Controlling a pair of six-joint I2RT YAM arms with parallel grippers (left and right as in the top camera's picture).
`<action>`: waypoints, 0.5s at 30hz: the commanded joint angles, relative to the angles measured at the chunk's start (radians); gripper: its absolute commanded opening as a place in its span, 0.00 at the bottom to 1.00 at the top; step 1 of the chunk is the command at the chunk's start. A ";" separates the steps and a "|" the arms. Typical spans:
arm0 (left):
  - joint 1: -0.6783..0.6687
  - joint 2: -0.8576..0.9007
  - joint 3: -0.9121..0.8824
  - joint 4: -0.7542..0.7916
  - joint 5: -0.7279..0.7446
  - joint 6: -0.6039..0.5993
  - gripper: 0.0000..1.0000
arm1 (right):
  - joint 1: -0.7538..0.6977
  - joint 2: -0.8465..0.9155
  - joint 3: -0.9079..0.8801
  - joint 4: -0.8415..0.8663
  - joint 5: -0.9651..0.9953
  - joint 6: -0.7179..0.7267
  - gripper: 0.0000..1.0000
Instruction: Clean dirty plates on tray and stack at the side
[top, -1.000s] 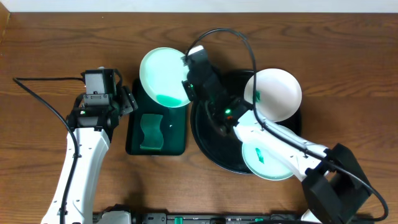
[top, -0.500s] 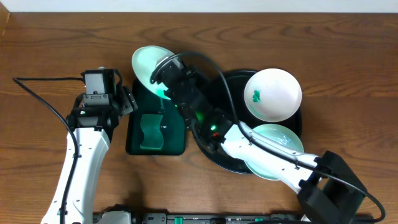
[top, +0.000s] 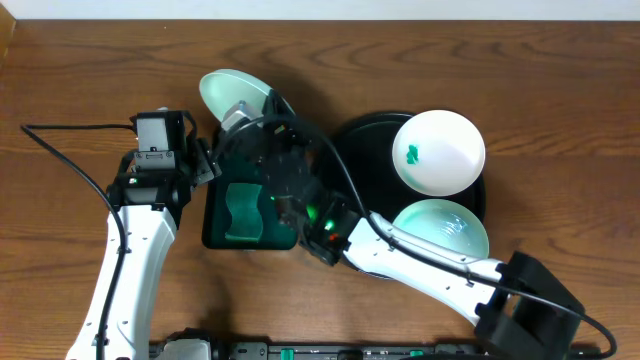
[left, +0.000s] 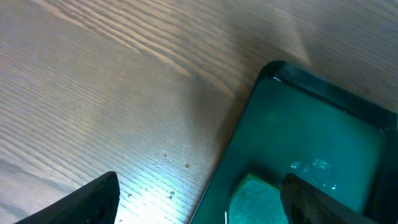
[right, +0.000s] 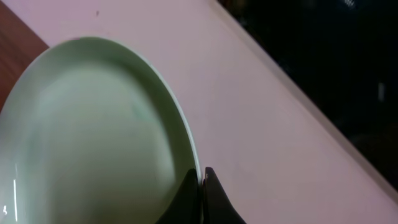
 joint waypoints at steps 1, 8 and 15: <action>0.003 -0.003 0.013 0.001 -0.012 0.006 0.83 | 0.013 -0.004 0.018 0.036 0.027 -0.082 0.01; 0.003 -0.003 0.013 0.001 -0.012 0.006 0.83 | 0.015 -0.004 0.018 0.056 0.032 -0.107 0.01; 0.003 -0.003 0.013 0.001 -0.012 0.006 0.83 | 0.015 -0.004 0.018 0.057 0.032 -0.107 0.01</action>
